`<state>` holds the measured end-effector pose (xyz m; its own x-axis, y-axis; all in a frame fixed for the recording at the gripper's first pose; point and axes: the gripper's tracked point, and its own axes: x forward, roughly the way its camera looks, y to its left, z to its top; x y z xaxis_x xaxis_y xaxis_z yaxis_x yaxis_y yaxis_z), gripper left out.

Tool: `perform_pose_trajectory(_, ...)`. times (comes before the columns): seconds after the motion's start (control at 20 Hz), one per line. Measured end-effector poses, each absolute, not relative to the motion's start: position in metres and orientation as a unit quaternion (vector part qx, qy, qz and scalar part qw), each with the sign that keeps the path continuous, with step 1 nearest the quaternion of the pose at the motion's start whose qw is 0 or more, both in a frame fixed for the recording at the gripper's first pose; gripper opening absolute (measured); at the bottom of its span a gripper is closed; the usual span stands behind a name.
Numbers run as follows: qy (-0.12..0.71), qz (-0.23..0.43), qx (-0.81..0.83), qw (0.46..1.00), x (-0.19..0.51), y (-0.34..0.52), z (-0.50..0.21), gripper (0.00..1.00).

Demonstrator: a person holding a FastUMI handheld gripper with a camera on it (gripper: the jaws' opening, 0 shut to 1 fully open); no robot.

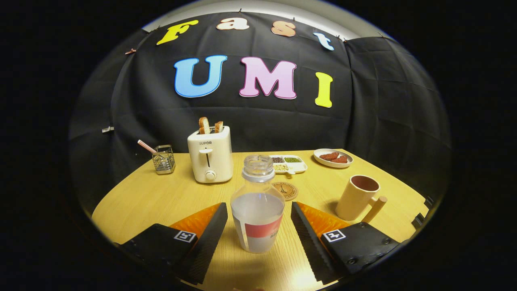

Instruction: Take the bottle from table, then pour the juice into the cup, finally place the bottle on the coaster

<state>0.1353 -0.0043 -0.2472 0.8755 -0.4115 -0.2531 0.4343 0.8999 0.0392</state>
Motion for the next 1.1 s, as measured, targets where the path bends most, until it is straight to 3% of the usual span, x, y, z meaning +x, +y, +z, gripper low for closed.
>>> perform_pose_trajectory(0.55, 0.137, -0.229, 0.03, 0.963, 0.155, -0.019, -0.268, 0.96)
perform_pose_trajectory(0.65, 0.137, -0.228, 0.03, 0.964, 0.158, -0.018, -0.269, 0.94)
perform_pose_trajectory(0.8, 0.137, -0.227, 0.026, 0.964, 0.159, -0.016, -0.269, 0.81)
perform_pose_trajectory(1.1, 0.138, -0.215, 0.033, 0.966, 0.161, -0.015, -0.269, 0.77)
